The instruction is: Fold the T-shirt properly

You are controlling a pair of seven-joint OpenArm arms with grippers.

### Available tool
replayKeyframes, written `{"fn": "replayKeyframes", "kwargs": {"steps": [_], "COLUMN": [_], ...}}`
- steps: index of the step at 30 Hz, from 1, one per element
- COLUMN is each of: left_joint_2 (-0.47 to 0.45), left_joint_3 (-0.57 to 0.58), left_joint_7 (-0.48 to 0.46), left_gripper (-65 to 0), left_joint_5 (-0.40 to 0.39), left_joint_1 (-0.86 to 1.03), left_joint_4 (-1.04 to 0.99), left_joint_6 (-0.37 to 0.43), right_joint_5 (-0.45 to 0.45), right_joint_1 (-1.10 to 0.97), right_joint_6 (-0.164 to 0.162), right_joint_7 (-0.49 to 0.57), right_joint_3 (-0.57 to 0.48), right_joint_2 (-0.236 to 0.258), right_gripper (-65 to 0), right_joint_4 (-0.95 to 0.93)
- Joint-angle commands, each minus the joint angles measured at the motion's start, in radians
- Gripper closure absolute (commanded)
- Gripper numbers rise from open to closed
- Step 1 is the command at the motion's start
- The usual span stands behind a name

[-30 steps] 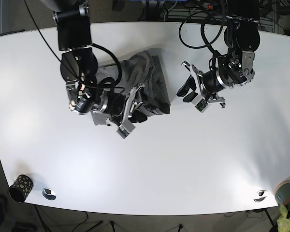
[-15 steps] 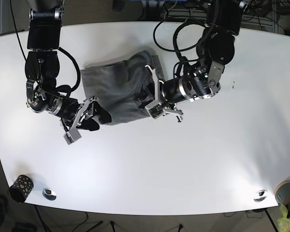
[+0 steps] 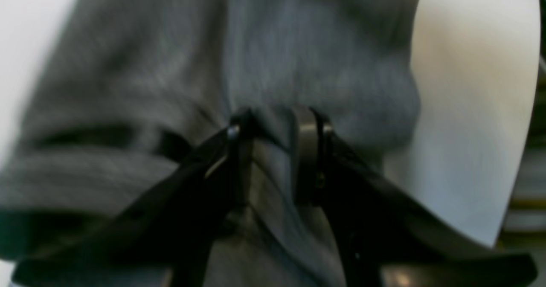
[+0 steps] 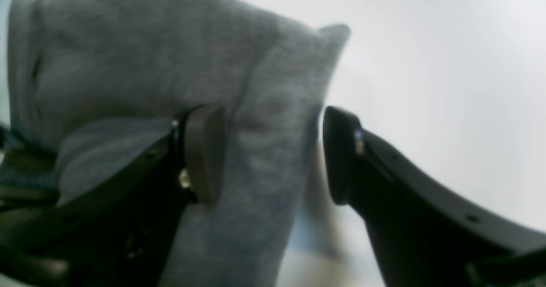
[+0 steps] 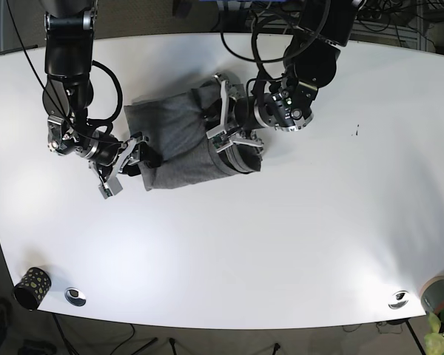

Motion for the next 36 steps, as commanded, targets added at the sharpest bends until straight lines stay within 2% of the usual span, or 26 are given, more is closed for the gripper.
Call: {"fn": "replayKeyframes", "kwargs": {"steps": [1, 5, 10, 13, 15, 19, 23, 31, 36], "left_joint_2": [-0.029, -0.099, -0.180, -0.225, -0.246, -0.250, -0.243, -0.242, -0.216], "left_joint_3": [-0.002, -0.002, -0.002, -0.021, -0.073, -0.180, -0.275, -0.291, -0.280], "left_joint_7": [-0.022, -0.032, -0.056, -0.056, -0.056, -0.055, -0.055, -0.055, -0.055], "left_gripper": [-13.2, -13.1, -12.9, -12.8, -12.8, -12.8, -12.9, -12.9, -13.1], "left_joint_5": [-0.004, 0.003, -0.004, -0.014, -0.053, -0.132, -0.157, -0.159, -0.160], "left_joint_1": [-0.016, -0.011, -0.016, -0.016, -0.009, 0.010, 0.023, 0.093, 0.146], "left_joint_4": [0.007, -0.007, -0.055, -0.001, 0.085, 0.197, 0.244, 0.307, 0.307], "left_joint_6": [-0.002, -0.002, -0.002, -0.002, -0.002, -0.002, -0.002, -0.002, -0.002], "right_joint_5": [-0.033, -0.079, -0.080, -0.082, -0.080, -0.080, -0.080, -0.100, -0.202], "right_joint_1": [0.022, 0.026, 0.026, 0.020, 0.020, 0.003, -0.003, 0.043, 0.103], "right_joint_6": [0.006, 0.006, 0.006, 0.006, 0.006, 0.006, 0.006, 0.006, 0.006], "right_joint_7": [0.039, 0.069, 0.069, 0.040, 0.010, -0.041, -0.075, -0.076, -0.063], "right_joint_3": [0.027, 0.042, 0.042, 0.042, 0.042, 0.042, 0.042, 0.039, 0.036], "right_joint_2": [-0.006, -0.008, 0.000, 0.001, 0.008, 0.006, -0.002, -0.002, -0.003], "right_gripper": [-34.2, -34.2, -34.2, -34.2, -34.2, -34.2, -34.2, -34.2, -34.2], "right_joint_4": [-0.022, -0.045, -0.014, 0.049, 0.087, 0.193, 0.282, 0.267, 0.193]}}
